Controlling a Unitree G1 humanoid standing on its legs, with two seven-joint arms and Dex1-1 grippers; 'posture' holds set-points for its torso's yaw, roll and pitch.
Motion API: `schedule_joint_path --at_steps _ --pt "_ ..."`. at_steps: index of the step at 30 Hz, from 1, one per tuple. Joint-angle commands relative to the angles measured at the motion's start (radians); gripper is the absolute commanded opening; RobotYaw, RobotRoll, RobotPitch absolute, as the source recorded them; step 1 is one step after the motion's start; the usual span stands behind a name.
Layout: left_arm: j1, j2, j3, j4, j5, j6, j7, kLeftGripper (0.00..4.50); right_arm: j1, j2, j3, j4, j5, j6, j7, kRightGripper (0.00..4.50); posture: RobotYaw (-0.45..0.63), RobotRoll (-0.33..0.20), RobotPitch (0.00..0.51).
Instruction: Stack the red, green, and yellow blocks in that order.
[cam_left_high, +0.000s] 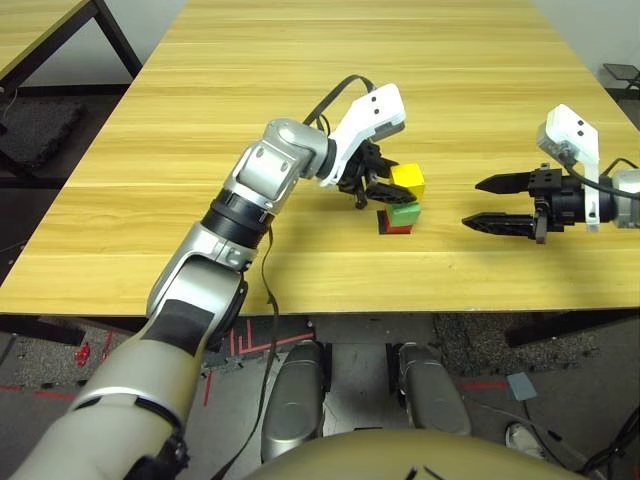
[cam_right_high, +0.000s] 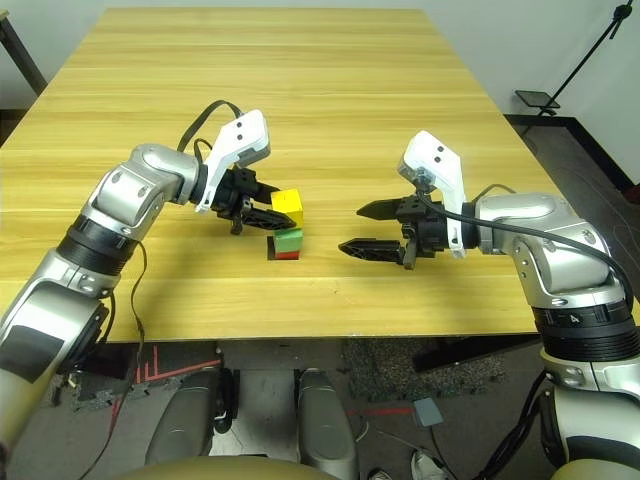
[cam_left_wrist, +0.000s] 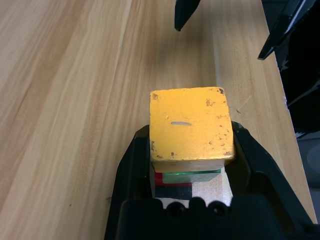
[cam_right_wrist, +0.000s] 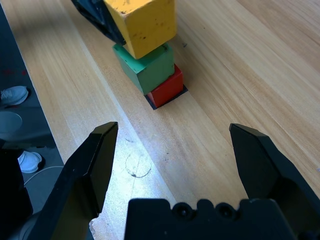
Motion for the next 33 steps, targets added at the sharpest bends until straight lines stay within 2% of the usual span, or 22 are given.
schedule_joint_path --at_steps 1,2,9,11,14,17,20,22,25,28,33 --pt "0.019 -0.004 -0.019 -0.023 0.003 0.000 0.002 2.06 -0.003 0.001 -0.008 0.006 0.012 -0.011 -0.003 4.50 0.02 -0.101 0.103" --pt "0.022 -0.001 -0.023 -0.024 0.006 -0.008 -0.004 2.06 -0.003 0.001 -0.008 0.007 0.012 -0.011 -0.003 4.50 0.02 -0.101 0.104" --pt "0.028 -0.025 0.015 -0.034 -0.012 0.006 0.037 4.39 -0.003 0.009 -0.021 0.029 0.012 -0.025 -0.012 4.50 0.03 -0.102 0.099" --pt "0.015 -0.031 0.073 -0.056 -0.032 0.009 0.076 4.46 -0.007 0.014 -0.042 0.034 0.024 -0.023 -0.022 4.50 0.03 -0.105 0.094" --pt "-0.019 -0.039 0.249 -0.152 -0.111 0.070 0.195 4.46 -0.037 0.027 -0.122 0.079 0.045 -0.012 -0.073 4.50 0.05 -0.111 0.089" --pt "-0.011 -0.053 0.426 -0.269 -0.165 0.123 0.367 4.46 -0.077 0.059 -0.205 0.192 0.032 -0.081 -0.159 4.50 0.06 -0.121 0.083" --pt "0.086 -0.077 0.561 -0.384 -0.161 0.111 0.560 4.46 -0.095 0.121 -0.280 0.361 -0.019 -0.222 -0.298 4.50 0.08 -0.136 0.079" --pt "0.192 -0.100 0.635 -0.433 -0.142 0.077 0.675 4.46 -0.092 0.173 -0.339 0.472 -0.036 -0.311 -0.399 4.50 0.09 -0.142 0.079" --pt "0.373 -0.093 0.652 -0.470 -0.069 -0.061 0.767 4.46 -0.092 0.221 -0.398 0.661 -0.067 -0.520 -0.483 4.50 0.09 -0.146 0.078" --pt "0.517 -0.121 0.663 -0.490 -0.032 -0.209 0.845 4.46 -0.113 0.225 -0.428 0.861 -0.107 -0.707 -0.569 4.50 0.09 -0.152 0.084" --pt "0.679 -0.194 0.670 -0.455 0.020 -0.416 0.966 4.46 -0.146 0.195 -0.433 1.130 -0.170 -0.972 -0.645 4.50 0.10 -0.161 0.094"
